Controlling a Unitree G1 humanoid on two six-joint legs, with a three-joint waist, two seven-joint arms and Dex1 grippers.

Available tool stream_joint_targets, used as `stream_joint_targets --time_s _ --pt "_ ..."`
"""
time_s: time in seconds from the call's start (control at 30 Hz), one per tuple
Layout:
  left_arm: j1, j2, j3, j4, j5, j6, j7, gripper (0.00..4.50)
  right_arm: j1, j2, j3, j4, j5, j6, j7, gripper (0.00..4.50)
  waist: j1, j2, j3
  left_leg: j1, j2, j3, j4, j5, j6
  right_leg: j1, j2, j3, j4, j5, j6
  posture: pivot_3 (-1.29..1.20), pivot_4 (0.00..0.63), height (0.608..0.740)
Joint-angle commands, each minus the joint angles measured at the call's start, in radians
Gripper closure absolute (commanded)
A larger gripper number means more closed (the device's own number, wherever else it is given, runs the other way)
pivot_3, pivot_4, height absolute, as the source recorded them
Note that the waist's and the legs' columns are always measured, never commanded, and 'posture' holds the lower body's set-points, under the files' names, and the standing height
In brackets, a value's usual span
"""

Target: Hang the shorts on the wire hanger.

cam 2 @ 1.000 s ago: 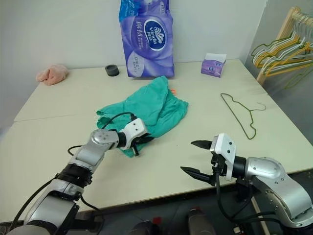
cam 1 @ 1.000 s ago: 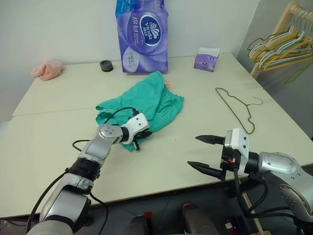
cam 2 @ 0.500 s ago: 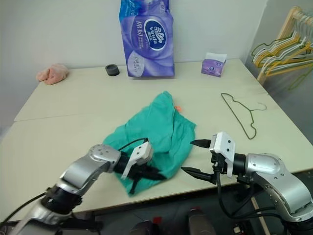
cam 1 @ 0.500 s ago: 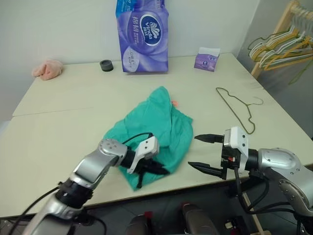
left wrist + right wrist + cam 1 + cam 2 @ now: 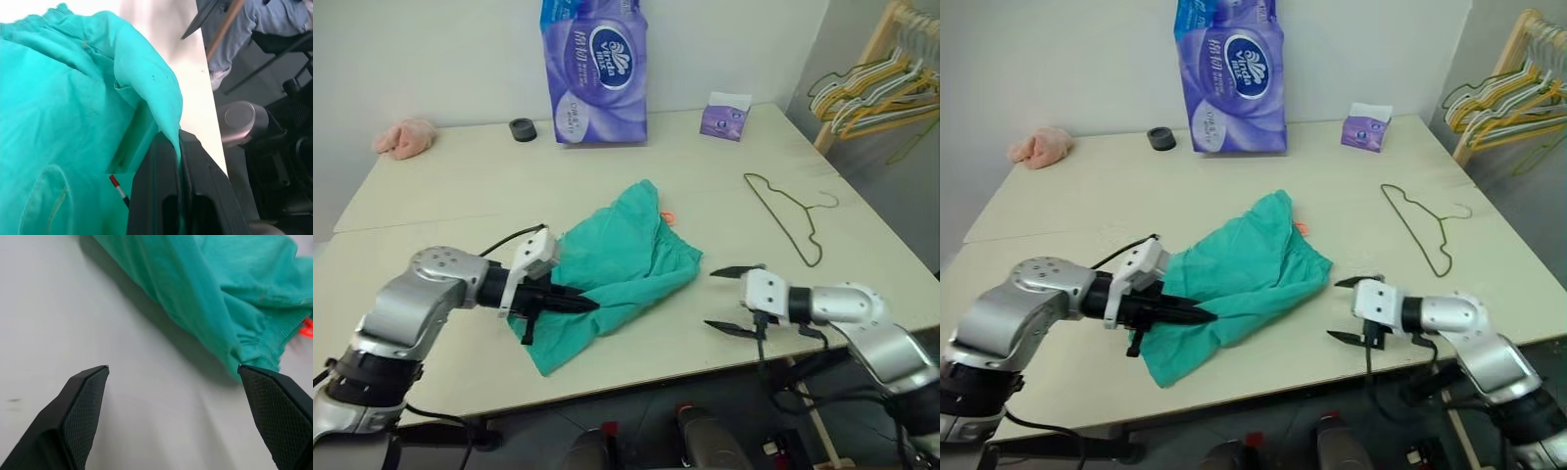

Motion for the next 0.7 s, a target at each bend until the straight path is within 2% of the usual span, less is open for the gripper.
stream_joint_targets --time_s 0.03,0.3,0.33,0.4,0.57,0.7 --pt "0.02 0.034 0.08 -0.049 -0.048 0.029 0.024 4.46 -0.123 0.074 0.052 0.134 -0.086 -0.114 -0.015 0.0 0.004 0.0 0.0 0.0 0.0 0.0 0.0 0.0 0.0 0.0 0.0 0.0 0.0 0.002 -0.003 -0.17 0.117 0.74" --pt "0.057 0.068 0.13 -0.079 -0.075 0.055 0.059 4.46 -0.363 0.228 0.179 0.509 -0.283 -0.296 -0.066 0.0 0.013 0.0 0.0 -0.001 -0.001 -0.002 0.001 0.0 -0.001 0.0 -0.001 0.0 0.0 0.003 -0.004 -0.14 0.11 0.74" --pt "0.061 0.074 0.132 -0.076 -0.071 0.05 0.061 4.49 -0.389 0.24 0.186 0.559 -0.309 -0.316 -0.086 0.18 0.012 0.0 0.0 0.0 -0.001 -0.001 0.001 0.0 -0.001 0.0 -0.001 0.0 0.0 0.003 -0.005 -0.14 0.109 0.74" --pt "0.067 0.085 0.135 -0.065 -0.065 0.039 0.064 4.5 -0.433 0.253 0.197 0.64 -0.35 -0.353 -0.116 0.56 0.012 0.0 0.0 0.0 -0.001 -0.001 0.001 0.0 -0.001 0.0 -0.001 0.0 0.0 0.003 -0.006 -0.14 0.109 0.74" --pt "0.062 0.106 0.124 -0.018 -0.021 -0.016 0.07 4.5 -0.507 0.257 0.188 0.751 -0.412 -0.44 -0.194 2.34 0.012 0.0 0.001 0.0 -0.001 -0.002 0.0 0.001 -0.002 0.0 -0.001 -0.001 0.001 0.005 -0.007 -0.13 0.107 0.74" --pt "0.013 0.095 0.086 0.062 0.054 -0.091 0.093 4.5 -0.526 0.242 0.15 0.702 -0.356 -0.44 -0.141 3.76 0.012 0.0 0.001 0.0 -0.001 -0.002 0.0 0.001 -0.002 -0.001 -0.001 -0.001 0.001 0.005 -0.008 -0.13 0.107 0.74"
